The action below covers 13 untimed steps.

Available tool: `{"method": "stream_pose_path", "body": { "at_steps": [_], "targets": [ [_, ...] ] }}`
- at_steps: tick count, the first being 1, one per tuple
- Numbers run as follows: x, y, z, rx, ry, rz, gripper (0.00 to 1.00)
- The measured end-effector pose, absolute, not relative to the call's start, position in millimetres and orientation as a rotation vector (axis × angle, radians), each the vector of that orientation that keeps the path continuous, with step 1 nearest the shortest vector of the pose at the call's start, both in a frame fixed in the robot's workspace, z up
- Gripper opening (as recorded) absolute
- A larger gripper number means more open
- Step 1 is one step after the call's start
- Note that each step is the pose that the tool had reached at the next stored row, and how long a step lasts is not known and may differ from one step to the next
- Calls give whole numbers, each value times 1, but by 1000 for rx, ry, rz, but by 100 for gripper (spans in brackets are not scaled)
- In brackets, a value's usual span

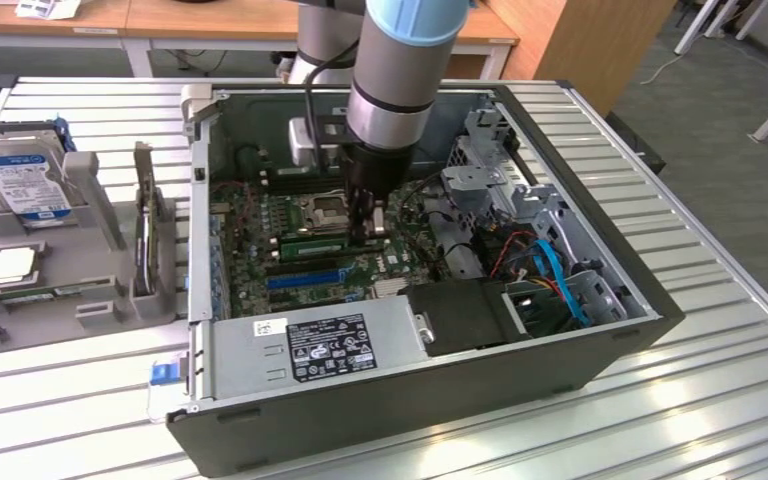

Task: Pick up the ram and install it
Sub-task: 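Insert the ram into the slot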

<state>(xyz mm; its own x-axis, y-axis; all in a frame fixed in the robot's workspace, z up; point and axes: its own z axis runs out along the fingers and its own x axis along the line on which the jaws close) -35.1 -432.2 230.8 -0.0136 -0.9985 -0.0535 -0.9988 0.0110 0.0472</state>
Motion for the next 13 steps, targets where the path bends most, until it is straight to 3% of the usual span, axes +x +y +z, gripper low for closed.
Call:
{"method": "stream_pose_path", "body": {
  "at_steps": [13],
  "targets": [
    [-35,-427,231,-2203,2230,112,12]
  ]
}}
